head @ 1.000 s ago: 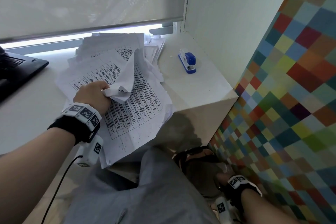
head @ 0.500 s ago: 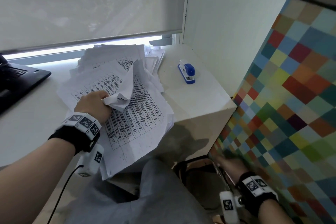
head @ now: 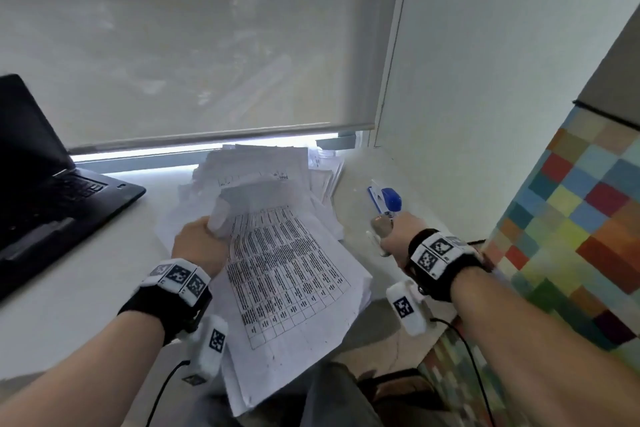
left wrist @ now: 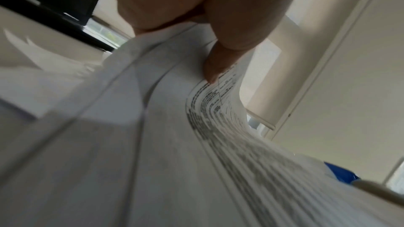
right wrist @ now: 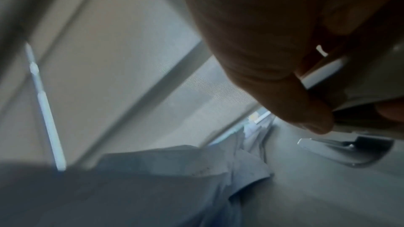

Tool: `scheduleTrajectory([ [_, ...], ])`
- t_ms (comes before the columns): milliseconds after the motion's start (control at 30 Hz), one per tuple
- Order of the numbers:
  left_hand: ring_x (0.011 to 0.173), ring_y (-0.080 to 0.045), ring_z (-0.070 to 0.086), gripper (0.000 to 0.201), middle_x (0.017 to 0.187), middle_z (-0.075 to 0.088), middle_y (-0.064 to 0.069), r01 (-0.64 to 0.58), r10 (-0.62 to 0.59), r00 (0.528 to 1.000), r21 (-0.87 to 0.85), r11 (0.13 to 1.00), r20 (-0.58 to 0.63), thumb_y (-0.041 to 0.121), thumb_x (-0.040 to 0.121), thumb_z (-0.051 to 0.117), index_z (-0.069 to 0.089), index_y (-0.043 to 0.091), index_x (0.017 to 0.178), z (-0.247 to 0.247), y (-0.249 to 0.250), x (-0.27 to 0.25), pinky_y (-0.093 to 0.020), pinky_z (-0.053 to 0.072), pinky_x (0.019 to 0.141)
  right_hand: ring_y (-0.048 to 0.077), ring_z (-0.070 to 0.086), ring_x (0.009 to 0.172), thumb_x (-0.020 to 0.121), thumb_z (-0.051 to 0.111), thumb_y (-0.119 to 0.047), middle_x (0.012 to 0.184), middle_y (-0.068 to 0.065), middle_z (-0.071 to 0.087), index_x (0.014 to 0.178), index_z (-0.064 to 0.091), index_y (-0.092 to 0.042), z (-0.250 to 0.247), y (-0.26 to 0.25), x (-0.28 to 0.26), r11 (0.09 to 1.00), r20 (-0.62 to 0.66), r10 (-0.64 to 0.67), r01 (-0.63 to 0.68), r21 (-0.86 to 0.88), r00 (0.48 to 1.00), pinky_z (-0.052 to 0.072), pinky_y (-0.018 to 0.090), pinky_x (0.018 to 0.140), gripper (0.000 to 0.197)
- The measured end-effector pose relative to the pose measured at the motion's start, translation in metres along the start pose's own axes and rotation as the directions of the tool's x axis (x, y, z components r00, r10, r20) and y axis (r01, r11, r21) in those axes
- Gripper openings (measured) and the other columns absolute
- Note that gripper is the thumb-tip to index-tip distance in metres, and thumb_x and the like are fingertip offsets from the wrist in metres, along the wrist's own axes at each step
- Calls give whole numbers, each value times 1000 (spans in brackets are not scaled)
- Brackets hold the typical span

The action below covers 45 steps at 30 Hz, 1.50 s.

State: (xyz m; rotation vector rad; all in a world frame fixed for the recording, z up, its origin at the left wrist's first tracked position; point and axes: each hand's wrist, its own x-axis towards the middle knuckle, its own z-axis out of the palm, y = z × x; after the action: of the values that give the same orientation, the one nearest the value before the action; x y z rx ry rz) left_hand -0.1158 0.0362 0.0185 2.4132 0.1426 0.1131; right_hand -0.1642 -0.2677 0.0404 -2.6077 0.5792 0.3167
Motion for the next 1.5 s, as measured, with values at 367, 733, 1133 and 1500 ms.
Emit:
scheduleTrajectory([
  [367,75,-25,65,17,75,66,-6,204,-205,978,-358,911,36,1,77,78,65,11,79,-18,-26,18,-34,52,73,33,40,118,83,57,-39,127,11,45,123,53,-20,-18,-41,83,990,-405,20,-75,-121,914,37,43,96,44],
  [733,69,-26,70,21,76,72,-10,286,-232,958,-594,752,167,-7,73,78,66,8,81,-18,-29,22,-35,57,65,29,60,103,97,48,-17,121,18,58,102,56,-10,-33,-10,108,729,-46,239,-148,668,970,48,26,69,11],
  [1133,71,-33,70,17,88,71,-26,264,-150,964,-801,537,218,-17,75,68,66,-10,90,-39,-27,16,-36,61,61,22,59,62,55,65,11,72,13,59,85,59,-3,-27,-64,-19,148,31,-498,49,988,867,51,36,62,33],
  [1500,71,-13,66,8,80,72,3,-545,233,826,-623,561,-514,12,87,69,66,19,85,-175,105,14,-30,57,67,24,54,61,60,54,-10,77,20,59,99,60,8,-102,-176,-77,276,-618,-491,782,559,614,44,27,48,43],
])
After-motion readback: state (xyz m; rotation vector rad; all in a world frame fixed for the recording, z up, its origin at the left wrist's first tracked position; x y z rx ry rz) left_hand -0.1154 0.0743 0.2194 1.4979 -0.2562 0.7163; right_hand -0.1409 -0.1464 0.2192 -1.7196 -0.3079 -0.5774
